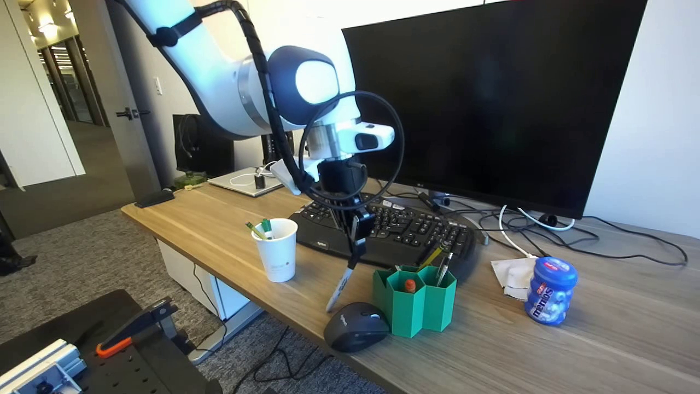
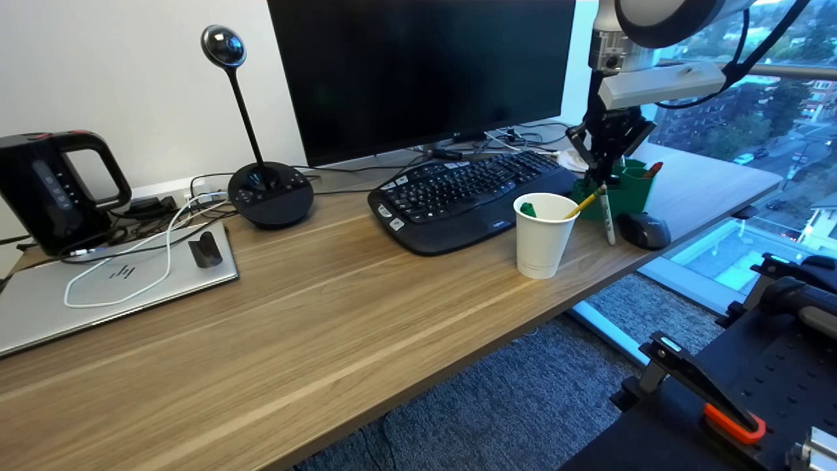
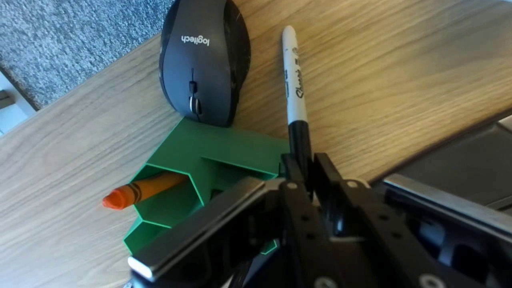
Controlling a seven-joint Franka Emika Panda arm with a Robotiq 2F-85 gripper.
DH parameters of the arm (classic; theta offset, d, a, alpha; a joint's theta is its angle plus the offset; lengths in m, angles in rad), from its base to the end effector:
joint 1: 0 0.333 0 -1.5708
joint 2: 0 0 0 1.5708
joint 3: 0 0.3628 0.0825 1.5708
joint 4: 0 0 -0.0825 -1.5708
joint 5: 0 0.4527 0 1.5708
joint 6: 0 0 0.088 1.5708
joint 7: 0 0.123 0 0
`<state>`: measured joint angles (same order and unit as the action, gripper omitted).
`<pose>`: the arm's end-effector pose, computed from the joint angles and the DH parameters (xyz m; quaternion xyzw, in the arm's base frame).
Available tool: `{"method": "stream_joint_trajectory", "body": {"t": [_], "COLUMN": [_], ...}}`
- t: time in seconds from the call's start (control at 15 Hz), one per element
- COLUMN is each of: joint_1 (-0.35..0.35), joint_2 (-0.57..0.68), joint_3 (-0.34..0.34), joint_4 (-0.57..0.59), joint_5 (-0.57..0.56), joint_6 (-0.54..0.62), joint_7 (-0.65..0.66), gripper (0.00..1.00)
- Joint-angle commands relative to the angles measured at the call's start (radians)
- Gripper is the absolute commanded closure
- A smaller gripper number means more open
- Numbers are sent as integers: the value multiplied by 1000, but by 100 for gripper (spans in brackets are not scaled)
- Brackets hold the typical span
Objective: Move the mouse slightly to the right on the desk, then pick a marker from the rack and put it on the desk
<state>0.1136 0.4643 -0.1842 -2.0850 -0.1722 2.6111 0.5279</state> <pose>0.6523 -0.0440 0.1782 0.9727 -0.2128 0.0508 0.0770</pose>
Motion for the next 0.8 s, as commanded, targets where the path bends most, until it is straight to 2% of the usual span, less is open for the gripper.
{"method": "stream_joint_trajectory", "body": {"t": [0.0, 0.33, 0.4, 0.47, 0.73], "joint_1": [23, 29, 30, 35, 47], "joint_2": [38, 63, 69, 75, 89], "joint_3": [-24, -31, -34, -39, -53], "joint_4": [51, 77, 84, 89, 108], "joint_5": [-4, -4, -3, -8, -11], "joint_6": [-34, -40, -47, -48, -74], "joint_7": [26, 39, 43, 52, 88], "gripper": [96, 96, 73, 60, 31]}}
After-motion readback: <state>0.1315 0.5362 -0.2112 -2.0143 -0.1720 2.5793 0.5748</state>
